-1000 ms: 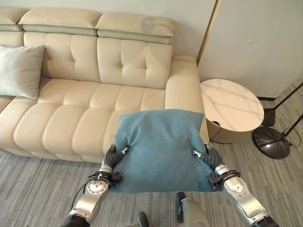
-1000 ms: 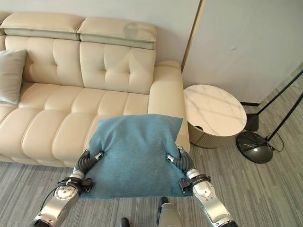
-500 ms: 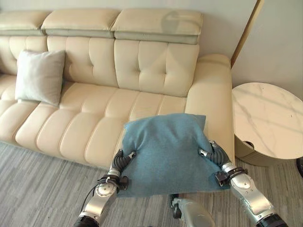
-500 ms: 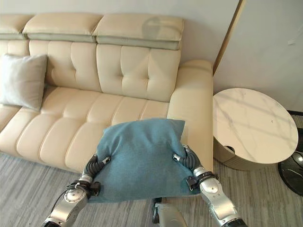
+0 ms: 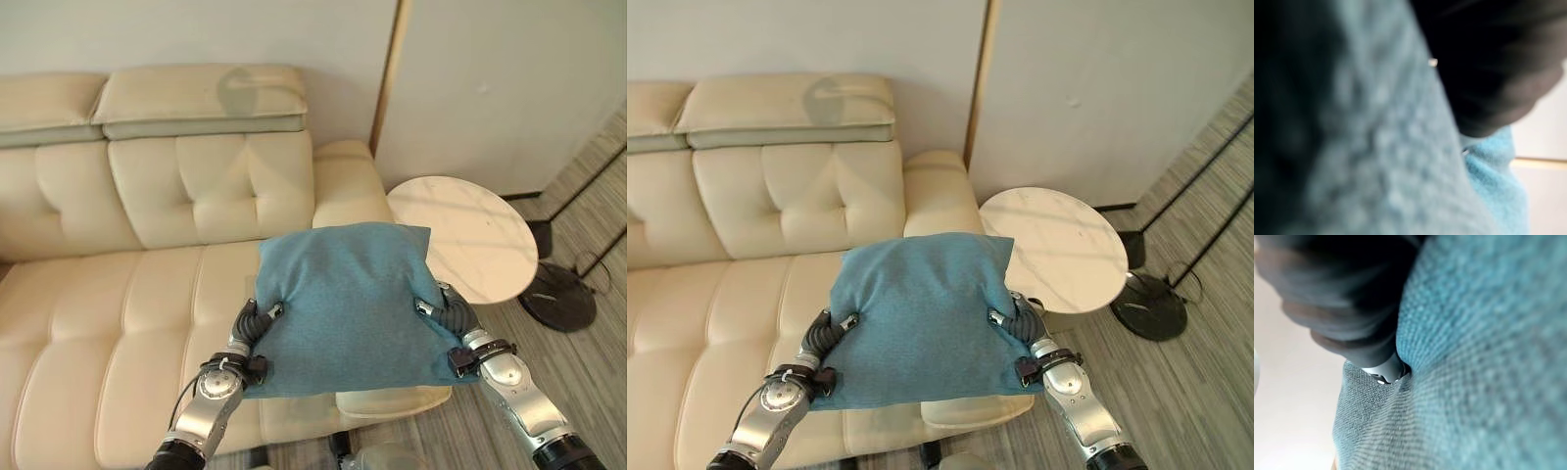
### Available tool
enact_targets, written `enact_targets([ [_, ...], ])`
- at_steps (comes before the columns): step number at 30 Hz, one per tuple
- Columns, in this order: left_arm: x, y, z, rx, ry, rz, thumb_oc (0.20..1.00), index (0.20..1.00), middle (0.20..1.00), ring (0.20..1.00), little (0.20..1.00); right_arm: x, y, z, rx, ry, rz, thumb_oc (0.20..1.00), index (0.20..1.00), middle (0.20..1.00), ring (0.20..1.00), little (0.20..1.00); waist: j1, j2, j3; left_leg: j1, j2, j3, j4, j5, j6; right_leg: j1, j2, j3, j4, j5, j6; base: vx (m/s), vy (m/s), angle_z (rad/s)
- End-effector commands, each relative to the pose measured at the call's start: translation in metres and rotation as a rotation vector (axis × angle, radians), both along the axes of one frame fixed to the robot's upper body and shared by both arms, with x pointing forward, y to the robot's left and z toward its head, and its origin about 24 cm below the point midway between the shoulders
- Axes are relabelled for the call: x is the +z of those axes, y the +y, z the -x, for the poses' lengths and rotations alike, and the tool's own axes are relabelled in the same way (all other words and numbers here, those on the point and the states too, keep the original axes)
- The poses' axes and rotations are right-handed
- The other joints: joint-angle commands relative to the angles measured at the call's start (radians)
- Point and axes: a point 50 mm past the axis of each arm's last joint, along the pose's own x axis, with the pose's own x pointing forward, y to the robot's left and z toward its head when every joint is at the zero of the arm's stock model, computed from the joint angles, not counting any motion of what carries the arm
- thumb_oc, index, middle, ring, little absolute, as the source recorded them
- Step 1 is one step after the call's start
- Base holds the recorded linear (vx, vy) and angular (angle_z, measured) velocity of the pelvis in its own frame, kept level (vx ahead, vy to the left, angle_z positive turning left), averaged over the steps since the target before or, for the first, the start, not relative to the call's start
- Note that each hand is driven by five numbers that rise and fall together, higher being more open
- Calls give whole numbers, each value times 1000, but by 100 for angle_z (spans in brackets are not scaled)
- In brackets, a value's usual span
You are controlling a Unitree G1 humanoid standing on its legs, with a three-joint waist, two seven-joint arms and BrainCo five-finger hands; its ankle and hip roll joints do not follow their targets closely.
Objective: Pick up all the scattered cushions and arrange them neatly on the sofa.
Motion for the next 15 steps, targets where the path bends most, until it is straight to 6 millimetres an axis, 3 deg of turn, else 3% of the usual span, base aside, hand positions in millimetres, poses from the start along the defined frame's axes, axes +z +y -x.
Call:
enact_targets([
  [1,50,-25,-18,-139,-279,40,200,200,200,200,200,56,53,-13,206,-287,-150,200,200,200,200,200,58,-11,-32,-25,-70,50,112,-147,27,-33,-139,-19,17,-58,154,37,159,-59],
  [8,72,-19,-33,-82,-382,31,200,200,200,200,200,81,82,-27,282,-383,-172,200,200,200,200,200,89,7,-31,-34,-111,55,98,-149,52,-61,-174,-12,28,-48,175,30,91,-12],
  [15,123,-21,-63,-29,-590,19,200,200,200,200,200,128,115,-48,335,-556,-183,200,200,200,200,200,121,30,1,-111,-139,40,81,-124,60,-159,-201,-16,51,-31,185,-53,36,9],
])
